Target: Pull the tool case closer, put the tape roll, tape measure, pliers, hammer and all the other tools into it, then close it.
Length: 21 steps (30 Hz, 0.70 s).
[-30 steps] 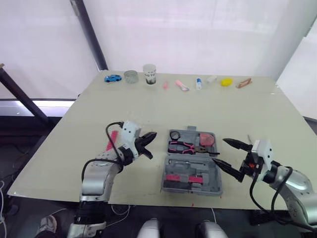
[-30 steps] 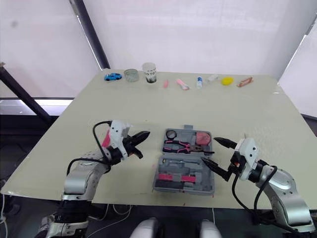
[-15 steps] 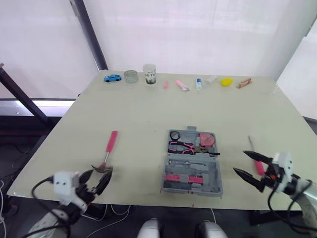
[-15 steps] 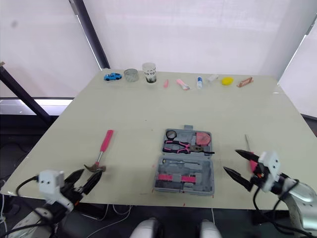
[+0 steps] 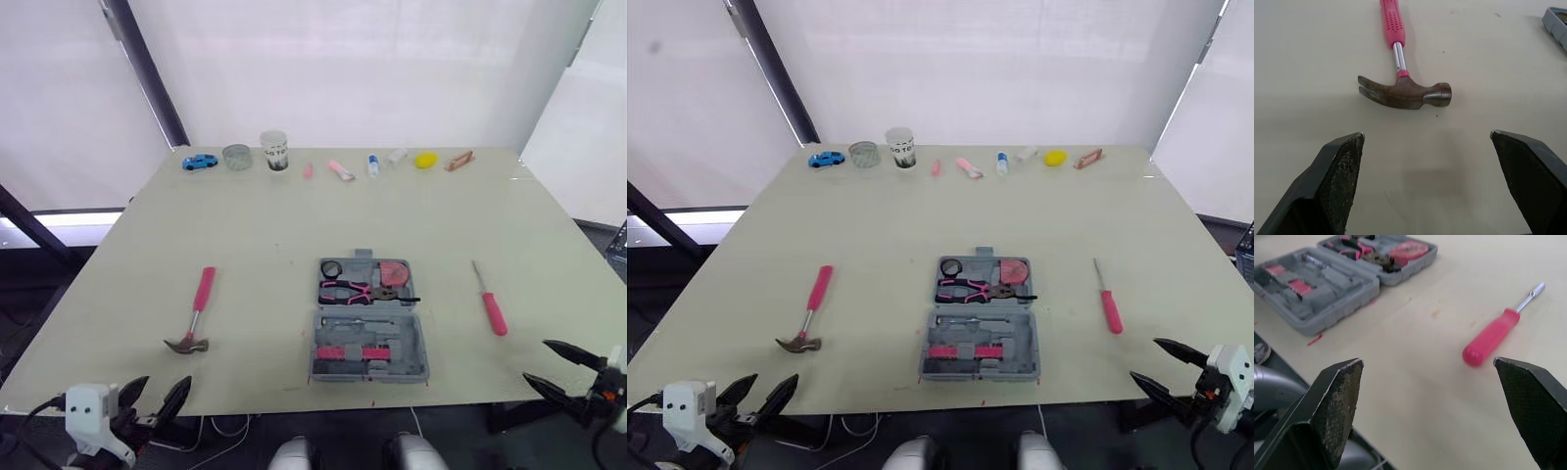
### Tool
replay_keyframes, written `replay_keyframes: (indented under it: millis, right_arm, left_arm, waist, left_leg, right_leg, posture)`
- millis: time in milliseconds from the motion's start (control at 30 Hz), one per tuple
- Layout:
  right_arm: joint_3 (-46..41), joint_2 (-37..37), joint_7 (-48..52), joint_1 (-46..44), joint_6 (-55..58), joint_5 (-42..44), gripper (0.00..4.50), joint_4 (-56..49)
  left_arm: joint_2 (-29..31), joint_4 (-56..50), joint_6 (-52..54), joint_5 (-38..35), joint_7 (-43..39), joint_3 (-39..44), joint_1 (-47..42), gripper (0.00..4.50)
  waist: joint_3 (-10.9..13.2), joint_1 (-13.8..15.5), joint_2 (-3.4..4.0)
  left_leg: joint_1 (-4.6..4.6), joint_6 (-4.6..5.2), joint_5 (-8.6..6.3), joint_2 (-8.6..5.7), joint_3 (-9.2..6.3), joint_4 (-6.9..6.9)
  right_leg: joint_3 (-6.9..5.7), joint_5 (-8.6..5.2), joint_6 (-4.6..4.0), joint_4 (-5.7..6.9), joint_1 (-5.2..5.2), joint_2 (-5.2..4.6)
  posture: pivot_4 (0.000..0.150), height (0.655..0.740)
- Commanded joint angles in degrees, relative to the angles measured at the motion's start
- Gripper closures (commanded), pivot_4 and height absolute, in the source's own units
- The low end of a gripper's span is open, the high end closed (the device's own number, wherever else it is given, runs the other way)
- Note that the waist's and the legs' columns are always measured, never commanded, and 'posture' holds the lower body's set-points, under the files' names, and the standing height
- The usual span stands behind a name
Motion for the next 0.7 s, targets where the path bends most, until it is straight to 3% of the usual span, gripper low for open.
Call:
replay_keyframes:
  millis: [33,467,600,700]
  right_arm:
    - [0.21,0.17,0.35,-1.24,0.87,2.05,0.00,-4.48]
    - [13.71,0.78,1.77,-15.76,12.21,5.39,0.00,-23.18]
    - [17.05,0.80,1.92,-21.46,15.59,6.03,0.00,-26.44]
    - [18.13,0.76,1.61,-23.26,17.22,6.30,0.00,-27.76]
  left_arm:
    - [1.02,-3.62,0.54,-2.06,1.20,0.32,-0.70,0.10]
    - [10.02,-14.06,18.77,-3.12,13.97,-4.15,-14.45,0.10]
    - [13.07,-14.73,33.32,-4.43,21.99,-4.62,-21.66,0.10]
    - [14.23,-13.91,38.18,-3.92,24.52,-4.89,-24.99,0.10]
  waist:
    - [0.00,0.14,0.00]
    - [0.03,1.35,-0.02]
    - [0.10,1.57,-0.07]
    - [0.11,1.57,-0.10]
  left_leg:
    - [0.00,0.00,0.00,0.01,-0.01,0.00]
    - [0.00,0.02,0.01,-0.07,0.02,-0.18]
    - [0.01,0.02,0.04,-0.10,-0.04,-0.19]
    - [0.04,0.01,0.04,-0.12,-0.04,-0.19]
  right_leg:
    - [0.00,0.00,-0.01,0.00,0.00,0.00]
    - [-0.01,0.05,-0.08,0.01,0.05,-0.01]
    - [-0.07,0.05,-0.08,0.08,0.04,0.03]
    - [-0.08,0.05,-0.07,0.07,0.07,0.03]
  posture:
    - [0.150,0.7400]
    - [0.150,0.7400]
    - [0.150,0.7400]
    - [0.150,0.7400]
